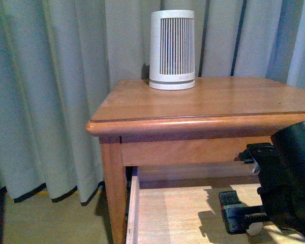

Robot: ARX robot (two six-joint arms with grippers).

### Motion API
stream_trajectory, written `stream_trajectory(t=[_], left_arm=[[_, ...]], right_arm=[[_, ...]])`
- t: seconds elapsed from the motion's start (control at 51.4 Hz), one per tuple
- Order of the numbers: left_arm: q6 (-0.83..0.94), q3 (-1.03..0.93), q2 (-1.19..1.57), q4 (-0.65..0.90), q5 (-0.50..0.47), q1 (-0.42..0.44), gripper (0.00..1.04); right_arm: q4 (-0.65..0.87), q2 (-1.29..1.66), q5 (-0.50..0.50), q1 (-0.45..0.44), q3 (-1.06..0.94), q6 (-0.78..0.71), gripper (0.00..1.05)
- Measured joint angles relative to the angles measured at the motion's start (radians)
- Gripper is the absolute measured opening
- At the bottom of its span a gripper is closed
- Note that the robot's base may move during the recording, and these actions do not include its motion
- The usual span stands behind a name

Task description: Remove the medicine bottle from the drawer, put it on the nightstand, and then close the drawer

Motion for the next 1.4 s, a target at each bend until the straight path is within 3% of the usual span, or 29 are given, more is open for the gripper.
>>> stream_trajectory(t=[0.097, 0.408, 0.506, 0.836, 1.07, 1.245, 1.322, 1.4], left_arm=[[0.0, 0.0, 0.0, 0.0, 0.0, 0.0, 0.98], [0.0, 0.0, 0.0, 0.0, 0.0, 0.0, 0.98], [0.0, 0.0, 0.0, 0.0, 0.0, 0.0, 0.98], [0.0, 0.0, 0.0, 0.0, 0.0, 0.0, 0.98], [0.0, 0.0, 0.0, 0.0, 0.0, 0.0, 0.98], [0.0, 0.0, 0.0, 0.0, 0.0, 0.0, 0.98], [0.0, 0.0, 0.0, 0.0, 0.0, 0.0, 0.98], [0.0, 0.0, 0.0, 0.0, 0.0, 0.0, 0.98]], right_arm=[[0.006, 0.048, -0.003, 0.01, 0.026, 0.009, 0.97], [0.023, 0.091, -0.001, 0.021, 0.041, 0.02, 0.51], [0.035, 0.093, 0.001, 0.021, 0.042, 0.02, 0.32], [-0.093, -0.058, 0.015, 0.044, 0.003, 0.107, 0.3], [-0.37, -0.39, 0.021, 0.127, -0.045, 0.232, 0.3], [-0.401, -0.575, 0.138, 0.137, -0.045, 0.171, 0.3], [-0.349, -0.63, 0.208, 0.109, -0.009, 0.09, 0.3], [-0.345, -0.64, 0.216, 0.069, 0.055, 0.036, 0.3]])
